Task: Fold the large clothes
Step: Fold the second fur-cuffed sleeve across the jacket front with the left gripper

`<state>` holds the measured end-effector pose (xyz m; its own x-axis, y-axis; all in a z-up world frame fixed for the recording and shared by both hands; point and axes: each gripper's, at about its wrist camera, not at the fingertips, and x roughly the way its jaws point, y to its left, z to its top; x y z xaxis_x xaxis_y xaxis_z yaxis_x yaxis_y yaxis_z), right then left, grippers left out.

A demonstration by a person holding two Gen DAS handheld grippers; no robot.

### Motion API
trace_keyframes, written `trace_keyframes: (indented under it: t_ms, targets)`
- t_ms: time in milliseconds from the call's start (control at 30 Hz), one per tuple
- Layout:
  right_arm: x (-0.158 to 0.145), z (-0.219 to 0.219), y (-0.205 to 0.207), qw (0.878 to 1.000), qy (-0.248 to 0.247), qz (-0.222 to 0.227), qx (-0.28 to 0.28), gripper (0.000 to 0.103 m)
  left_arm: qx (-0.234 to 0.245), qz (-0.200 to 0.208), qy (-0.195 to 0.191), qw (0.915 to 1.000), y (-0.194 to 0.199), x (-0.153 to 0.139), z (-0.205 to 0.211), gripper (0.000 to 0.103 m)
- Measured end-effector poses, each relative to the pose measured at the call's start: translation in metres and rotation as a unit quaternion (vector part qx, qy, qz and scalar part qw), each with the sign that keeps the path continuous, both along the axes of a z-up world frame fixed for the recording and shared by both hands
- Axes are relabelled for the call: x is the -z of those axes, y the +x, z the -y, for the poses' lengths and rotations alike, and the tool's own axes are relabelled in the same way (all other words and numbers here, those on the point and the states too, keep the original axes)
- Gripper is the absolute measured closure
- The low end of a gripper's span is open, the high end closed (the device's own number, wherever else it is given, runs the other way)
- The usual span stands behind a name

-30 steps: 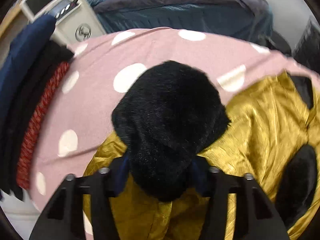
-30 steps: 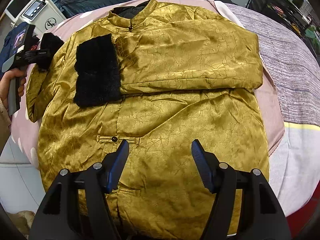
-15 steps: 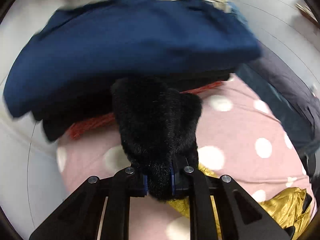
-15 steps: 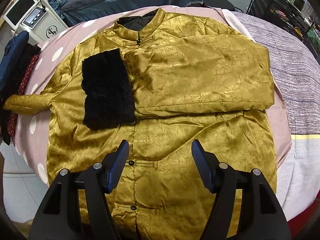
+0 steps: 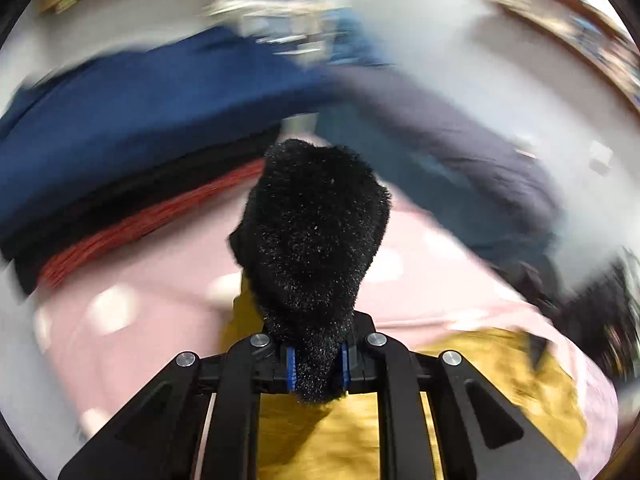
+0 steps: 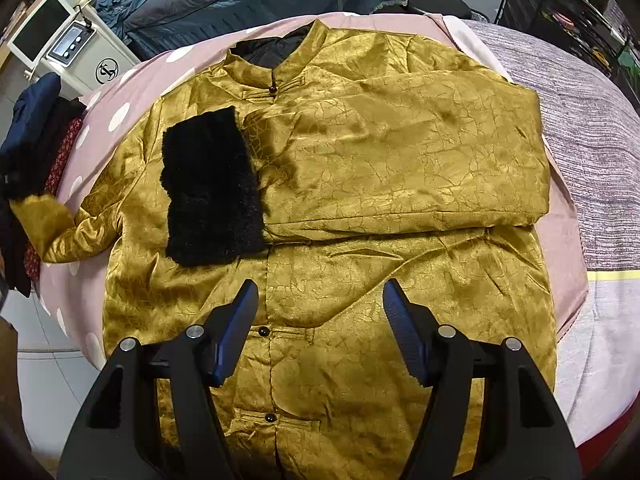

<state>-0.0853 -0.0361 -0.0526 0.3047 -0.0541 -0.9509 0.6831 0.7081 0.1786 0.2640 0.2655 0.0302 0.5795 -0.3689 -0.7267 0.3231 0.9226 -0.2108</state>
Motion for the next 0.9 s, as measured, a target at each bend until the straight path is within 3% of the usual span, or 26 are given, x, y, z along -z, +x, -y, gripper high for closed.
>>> trace_keyframes:
  t_ms: [67,133,267,367,433,467,500,533,567,767,833,900]
  targets:
    - [-0.001,0.002,-0.005,1.0,0.0,0.002,0.005,0.038,0.069,0.021,-0.008,0.9974,-0.028,-0.013,0.054,0.089]
    - [-0.001,0.005,-0.012,1.0,-0.001,0.003,0.014,0.038,0.141,0.034,-0.013,0.9893,-0.065,-0.017,0.113,0.089]
    - [0.0,0.013,-0.032,0.999,-0.001,0.001,0.039,0.038,0.264,0.021,-0.008,0.9643,-0.14,0.002,0.205,0.088]
    - [0.001,0.019,-0.05,0.998,-0.005,-0.005,0.06,0.038,0.353,0.0,0.018,0.9356,-0.2,0.03,0.263,0.084]
    - [0.003,0.024,-0.064,0.997,-0.004,-0.009,0.078,0.038,0.399,-0.016,0.044,0.9157,-0.231,0.058,0.288,0.071]
    - [0.004,0.026,-0.07,0.996,-0.001,-0.012,0.085,0.038,0.421,-0.022,0.076,0.9036,-0.248,0.075,0.3,0.06]
    - [0.006,0.029,-0.077,0.996,0.002,-0.016,0.093,0.038,0.43,-0.023,0.101,0.8969,-0.261,0.088,0.306,0.05]
    - [0.008,0.032,-0.083,0.995,0.006,-0.021,0.1,0.038,0.438,-0.027,0.124,0.89,-0.269,0.098,0.314,0.026]
    - [0.009,0.033,-0.086,0.994,0.009,-0.022,0.106,0.038,0.443,-0.03,0.143,0.8846,-0.276,0.109,0.317,0.02]
    - [0.012,0.047,-0.1,0.991,0.017,-0.019,0.134,0.038,0.462,-0.092,0.088,0.8778,-0.28,0.096,0.285,0.007]
    - [0.009,0.053,-0.096,0.99,0.014,-0.014,0.137,0.038,0.455,-0.08,0.079,0.8834,-0.278,0.08,0.268,0.007]
    - [-0.001,0.061,-0.081,0.992,0.002,-0.003,0.127,0.038,0.431,-0.059,0.077,0.8972,-0.268,0.07,0.249,0.006]
